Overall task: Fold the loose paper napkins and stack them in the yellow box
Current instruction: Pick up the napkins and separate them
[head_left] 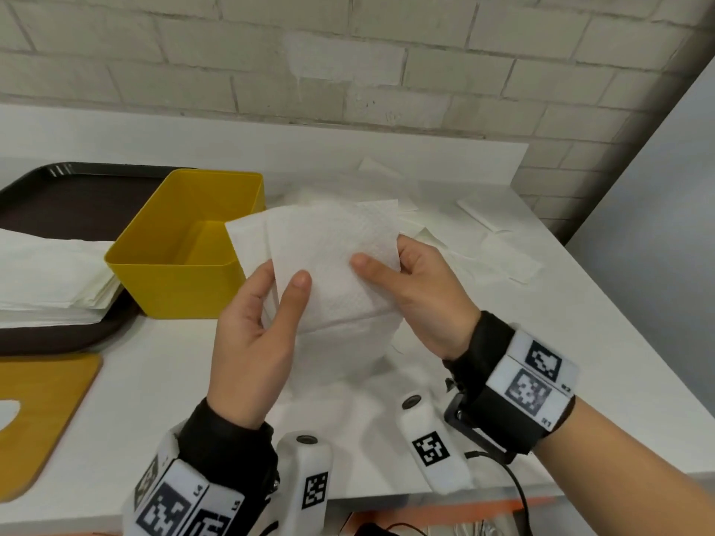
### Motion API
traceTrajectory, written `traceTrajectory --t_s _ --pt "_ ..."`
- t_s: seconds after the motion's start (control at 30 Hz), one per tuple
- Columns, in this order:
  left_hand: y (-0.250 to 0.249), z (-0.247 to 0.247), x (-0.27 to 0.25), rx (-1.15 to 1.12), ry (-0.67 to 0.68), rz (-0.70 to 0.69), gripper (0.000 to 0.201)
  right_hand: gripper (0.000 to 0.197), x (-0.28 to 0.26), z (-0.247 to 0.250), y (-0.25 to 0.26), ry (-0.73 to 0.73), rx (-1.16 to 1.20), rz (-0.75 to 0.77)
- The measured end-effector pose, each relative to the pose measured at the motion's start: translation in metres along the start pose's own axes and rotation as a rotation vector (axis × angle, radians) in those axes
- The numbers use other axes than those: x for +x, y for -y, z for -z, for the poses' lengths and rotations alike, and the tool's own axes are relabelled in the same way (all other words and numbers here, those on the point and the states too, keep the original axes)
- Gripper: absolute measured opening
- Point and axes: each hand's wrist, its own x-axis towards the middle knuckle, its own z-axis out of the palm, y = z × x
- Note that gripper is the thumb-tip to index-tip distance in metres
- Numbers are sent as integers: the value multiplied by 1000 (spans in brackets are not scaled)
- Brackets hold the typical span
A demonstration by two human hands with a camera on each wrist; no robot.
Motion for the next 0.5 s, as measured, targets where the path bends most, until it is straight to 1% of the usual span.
traceTrajectory --t_s 0.03,0.13,0.23,0.3,0.37,0.43,0.5 --pt "0 -1 -1 -5 8 -11 19 6 -1 -2 0 24 1 13" --pt "0 -4 -2 15 4 -26 24 18 -2 -9 3 52 -22 67" --pt "4 -4 -2 59 -25 -41 22 29 1 -13 1 61 -79 92" --pt "8 -2 0 91 -64 -44 18 26 3 -11 3 70 -132 99" --pt "11 3 3 107 -95 -46 17 23 9 -1 6 39 -201 119" --pt "14 12 7 137 -110 -69 23 24 19 16 5 -44 -313 81" --pt "17 21 9 183 -116 -98 37 18 31 37 -2 -111 -519 -31"
